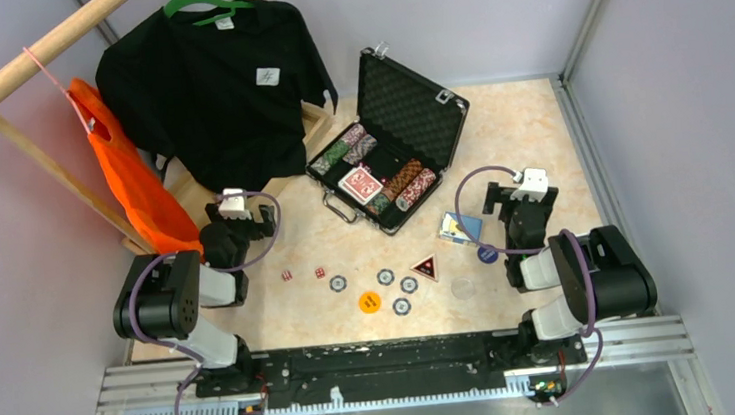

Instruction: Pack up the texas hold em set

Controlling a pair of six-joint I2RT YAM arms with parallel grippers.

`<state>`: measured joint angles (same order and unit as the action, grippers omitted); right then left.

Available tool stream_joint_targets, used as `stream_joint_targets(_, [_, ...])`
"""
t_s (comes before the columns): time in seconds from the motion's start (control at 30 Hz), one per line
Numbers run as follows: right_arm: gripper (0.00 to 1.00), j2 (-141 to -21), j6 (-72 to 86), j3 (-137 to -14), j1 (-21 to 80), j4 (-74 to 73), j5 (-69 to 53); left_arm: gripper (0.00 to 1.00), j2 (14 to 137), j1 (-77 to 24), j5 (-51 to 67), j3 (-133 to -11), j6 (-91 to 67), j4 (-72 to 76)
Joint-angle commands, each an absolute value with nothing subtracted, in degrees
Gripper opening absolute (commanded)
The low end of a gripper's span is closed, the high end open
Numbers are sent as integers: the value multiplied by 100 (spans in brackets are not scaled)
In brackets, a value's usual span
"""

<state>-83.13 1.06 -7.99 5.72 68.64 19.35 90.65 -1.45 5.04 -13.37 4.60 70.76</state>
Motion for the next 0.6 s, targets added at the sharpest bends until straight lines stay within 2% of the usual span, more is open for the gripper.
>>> stream_joint_targets(0.0, [99, -8316, 70, -958, 544, 7216, 1898, 99, 9123, -125, 593, -1418, 490, 7269])
stream_joint_targets(0.57, [99, -8322, 70, -972, 545, 7193, 1886, 99, 9125, -122, 598, -1429, 482, 7234])
